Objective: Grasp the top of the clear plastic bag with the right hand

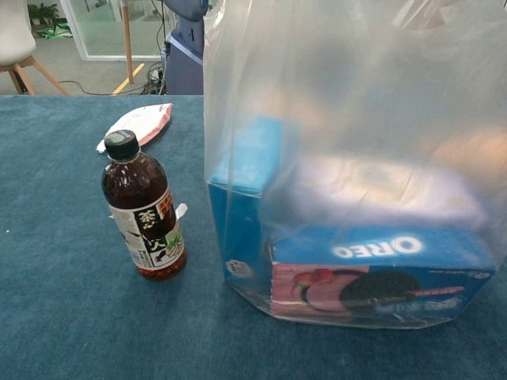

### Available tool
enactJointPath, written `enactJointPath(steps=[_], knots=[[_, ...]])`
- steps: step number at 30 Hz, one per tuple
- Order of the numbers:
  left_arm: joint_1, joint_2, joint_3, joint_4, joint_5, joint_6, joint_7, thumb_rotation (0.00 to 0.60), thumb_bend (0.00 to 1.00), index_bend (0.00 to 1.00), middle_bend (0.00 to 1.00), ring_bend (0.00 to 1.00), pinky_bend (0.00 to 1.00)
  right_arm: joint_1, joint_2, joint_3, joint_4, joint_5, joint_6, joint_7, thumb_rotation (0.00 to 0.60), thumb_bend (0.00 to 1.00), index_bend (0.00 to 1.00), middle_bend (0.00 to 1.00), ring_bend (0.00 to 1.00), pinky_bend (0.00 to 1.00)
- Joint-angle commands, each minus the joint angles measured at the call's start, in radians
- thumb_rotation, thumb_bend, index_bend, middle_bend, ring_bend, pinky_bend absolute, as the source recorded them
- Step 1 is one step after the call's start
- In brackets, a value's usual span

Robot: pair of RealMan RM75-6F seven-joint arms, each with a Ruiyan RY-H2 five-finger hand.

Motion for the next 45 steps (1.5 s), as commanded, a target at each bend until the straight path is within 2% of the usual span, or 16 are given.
enactJointPath(steps=[1,7,10,20,25,29,40,45], knots=[[-0.001,0.000,0.000,-0.002,0.000,-0.002,0.001,0.600,0.30,0.02,0.00,0.00,0.01,0.003,-0.001,-0.003,0.005,-0.012,-0.002,0.012,0.600,0.00,0.05,0.17,0.14,0.20],[-0.006,0.004,0.000,-0.007,0.010,-0.002,0.000,0.600,0.30,0.02,0.00,0.00,0.01,0.009,0.012,-0.013,0.016,-0.053,-0.001,0.063,0.600,0.00,0.05,0.17,0.14,0.20],[-0.004,0.007,0.001,-0.013,0.010,0.000,0.000,0.600,0.30,0.02,0.00,0.00,0.01,0.015,0.031,-0.019,0.021,-0.103,0.014,0.109,0.600,0.00,0.01,0.17,0.14,0.20],[0.004,0.013,0.006,-0.036,0.012,0.011,0.019,0.600,0.30,0.02,0.00,0.00,0.01,0.105,0.175,-0.059,-0.026,-0.257,-0.056,0.391,0.600,0.00,0.00,0.07,0.01,0.16],[0.010,0.020,0.008,-0.048,0.010,0.016,0.028,0.600,0.30,0.02,0.00,0.00,0.01,0.171,0.232,-0.068,-0.046,-0.304,-0.116,0.515,0.600,0.00,0.00,0.03,0.00,0.11],[0.013,0.023,0.009,-0.055,0.012,0.021,0.034,0.600,0.30,0.02,0.00,0.00,0.01,0.216,0.244,-0.063,-0.048,-0.339,-0.129,0.582,0.600,0.00,0.00,0.02,0.00,0.10],[0.022,0.031,0.013,-0.068,0.015,0.029,0.025,0.600,0.30,0.02,0.00,0.00,0.01,0.352,0.291,-0.077,-0.022,-0.467,-0.108,0.964,0.600,0.00,0.00,0.01,0.00,0.10],[0.022,0.037,0.012,-0.076,0.018,0.030,0.026,0.600,0.30,0.02,0.00,0.00,0.01,0.400,0.300,-0.064,-0.015,-0.463,-0.113,1.020,0.600,0.00,0.00,0.01,0.00,0.10]])
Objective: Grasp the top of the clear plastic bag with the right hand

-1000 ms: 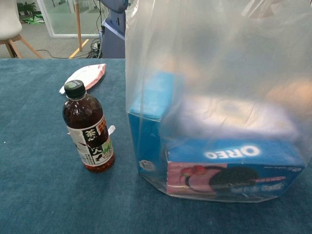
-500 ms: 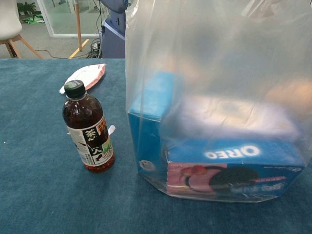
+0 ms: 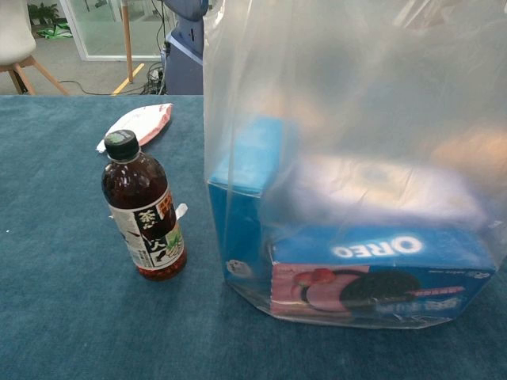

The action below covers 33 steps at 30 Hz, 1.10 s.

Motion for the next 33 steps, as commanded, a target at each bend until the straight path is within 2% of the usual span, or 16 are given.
enactJointPath(steps=[1,7,20,33], knots=[[-0.001,0.003,0.000,-0.005,0.006,0.001,0.003,0.600,0.30,0.02,0.00,0.00,0.01,0.048,0.015,0.009,0.005,-0.009,-0.006,0.043,0.600,0.00,0.00,0.01,0.00,0.10],[-0.002,0.009,0.001,-0.018,0.016,0.003,0.001,0.600,0.30,0.02,0.00,0.00,0.01,0.118,0.015,0.025,-0.004,-0.024,-0.035,0.083,0.600,0.00,0.00,0.01,0.00,0.10],[0.012,0.015,0.006,-0.021,0.012,0.014,-0.001,0.600,0.30,0.02,0.00,0.00,0.01,0.262,-0.012,-0.015,-0.047,-0.093,-0.186,0.108,0.600,0.00,0.00,0.02,0.00,0.10],[0.017,0.017,0.007,-0.025,0.014,0.017,0.000,0.600,0.30,0.02,0.00,0.00,0.01,0.373,-0.047,-0.042,-0.070,-0.141,-0.205,0.171,0.600,0.00,0.00,0.02,0.00,0.10]])
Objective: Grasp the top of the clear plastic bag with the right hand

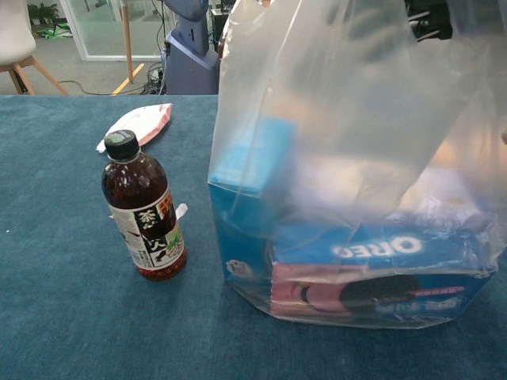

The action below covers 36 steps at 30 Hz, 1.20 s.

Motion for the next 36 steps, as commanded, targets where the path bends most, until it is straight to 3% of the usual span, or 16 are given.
enactJointPath(steps=[1,14,27,36], knots=[[0.000,0.001,0.000,-0.001,-0.001,-0.001,0.000,0.600,0.30,0.02,0.00,0.00,0.01,0.017,-0.013,-0.001,-0.002,0.002,-0.001,0.005,0.600,0.00,0.00,0.02,0.00,0.10],[0.003,0.002,-0.001,0.007,-0.008,-0.004,-0.007,0.600,0.30,0.02,0.00,0.00,0.01,0.099,-0.073,0.027,-0.001,0.079,-0.029,0.048,0.600,0.00,0.00,0.02,0.00,0.10],[0.004,0.002,-0.001,0.005,-0.002,-0.004,-0.007,0.600,0.30,0.02,0.00,0.00,0.01,0.155,-0.114,0.012,0.041,0.089,0.068,0.311,0.600,0.00,0.00,0.02,0.00,0.10],[0.002,0.002,0.001,0.003,0.000,-0.009,-0.002,0.600,0.30,0.02,0.00,0.00,0.01,0.169,-0.134,0.019,0.066,0.139,0.064,0.316,0.600,0.00,0.00,0.02,0.00,0.10]])
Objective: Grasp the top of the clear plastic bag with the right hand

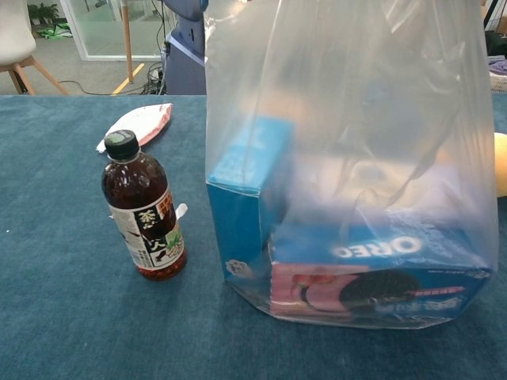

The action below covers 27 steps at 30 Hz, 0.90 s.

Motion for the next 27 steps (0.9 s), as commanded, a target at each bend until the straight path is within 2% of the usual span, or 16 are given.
enactJointPath(steps=[1,15,23,27], knots=[[0.000,0.000,0.001,0.000,0.000,-0.001,0.001,0.600,0.30,0.02,0.00,0.00,0.01,0.005,-0.016,0.003,0.006,0.021,-0.012,-0.004,0.600,0.00,0.00,0.02,0.00,0.10],[0.004,0.001,0.004,-0.005,0.004,0.003,0.003,0.600,0.30,0.02,0.00,0.00,0.01,0.049,-0.110,0.030,0.033,0.074,-0.054,-0.020,0.600,0.00,0.00,0.03,0.00,0.10],[0.011,0.003,0.006,-0.005,0.004,0.008,0.000,0.600,0.30,0.02,0.00,0.00,0.01,0.044,-0.186,0.062,0.076,0.114,0.011,0.042,0.600,0.00,0.00,0.07,0.00,0.10],[0.013,0.002,0.008,-0.004,0.005,0.010,-0.001,0.600,0.30,0.02,0.00,0.00,0.01,0.038,-0.221,0.070,0.085,0.147,0.047,0.176,0.600,0.00,0.00,0.11,0.00,0.10]])
